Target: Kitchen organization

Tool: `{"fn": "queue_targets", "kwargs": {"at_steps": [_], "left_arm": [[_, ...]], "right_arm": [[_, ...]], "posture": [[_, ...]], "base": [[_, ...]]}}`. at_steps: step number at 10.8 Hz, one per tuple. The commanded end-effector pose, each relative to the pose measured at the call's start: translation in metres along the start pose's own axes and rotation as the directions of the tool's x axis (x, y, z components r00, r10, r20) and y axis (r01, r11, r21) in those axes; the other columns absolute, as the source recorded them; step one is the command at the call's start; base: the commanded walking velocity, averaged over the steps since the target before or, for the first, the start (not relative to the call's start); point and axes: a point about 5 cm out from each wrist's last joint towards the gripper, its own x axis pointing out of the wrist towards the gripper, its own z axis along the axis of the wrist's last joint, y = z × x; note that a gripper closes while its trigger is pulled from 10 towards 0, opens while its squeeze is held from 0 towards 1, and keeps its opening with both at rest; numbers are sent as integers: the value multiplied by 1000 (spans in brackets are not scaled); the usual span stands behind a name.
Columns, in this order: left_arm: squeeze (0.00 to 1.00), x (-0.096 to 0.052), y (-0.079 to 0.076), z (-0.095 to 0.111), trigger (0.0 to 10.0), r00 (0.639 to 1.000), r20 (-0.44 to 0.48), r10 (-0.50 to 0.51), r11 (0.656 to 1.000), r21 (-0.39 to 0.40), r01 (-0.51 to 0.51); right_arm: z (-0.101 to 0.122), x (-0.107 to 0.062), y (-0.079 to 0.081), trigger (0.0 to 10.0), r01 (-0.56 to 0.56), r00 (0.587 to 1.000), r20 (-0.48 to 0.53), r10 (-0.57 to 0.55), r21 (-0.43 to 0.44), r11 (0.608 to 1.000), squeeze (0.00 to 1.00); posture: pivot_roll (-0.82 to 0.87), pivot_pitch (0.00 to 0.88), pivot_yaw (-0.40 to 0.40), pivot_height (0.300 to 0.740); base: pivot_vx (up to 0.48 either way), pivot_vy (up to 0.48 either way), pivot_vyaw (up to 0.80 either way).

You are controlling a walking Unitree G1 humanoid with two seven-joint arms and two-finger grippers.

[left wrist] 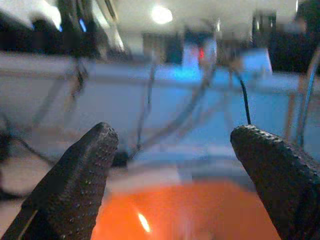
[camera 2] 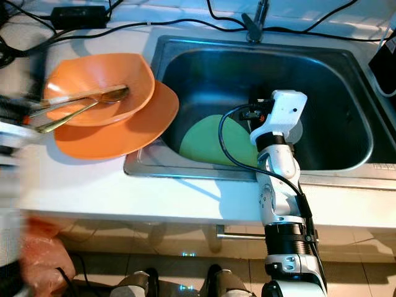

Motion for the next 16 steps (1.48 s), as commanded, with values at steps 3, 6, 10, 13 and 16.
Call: {"fn": "queue_targets", "kwargs": {"at_steps": [3, 6, 10, 13, 16], "left_arm": [[0, 11, -25, -18, 10000, 993, -30, -118, 990, 77, 120], [0, 19, -28, -10, 10000, 990, 27, -142, 983, 122, 138], [0, 36, -46, 14, 10000, 968, 139, -207, 973, 132, 189], [0, 31, -60, -19, 10000, 985, 67, -159, 986, 58, 155], [0, 36, -52, -18, 10000, 991, 67, -118, 989, 95, 111]], "right_arm": [[-5, -4, -6, 10000, 39, 999, -8, -39, 15, 999, 0], [-5, -5, -7, 10000, 50, 999, -6, -50, 20, 999, 0], [-5, -3, -5, 10000, 45, 999, -3, -45, 28, 999, 0], [-1, -3, -7, 10000, 57, 998, 12, -57, 17, 998, 0], [2, -3, -9, 10000, 67, 997, 27, -68, 17, 998, 0]], "posture": [[69, 182, -6, 740], [72, 189, -8, 740], [85, 193, -14, 740], [58, 198, -11, 740], [59, 201, -7, 740]], "base": [[0, 0, 0], [0, 0, 0], [0, 0, 0], [0, 0, 0], [0, 0, 0]]}}
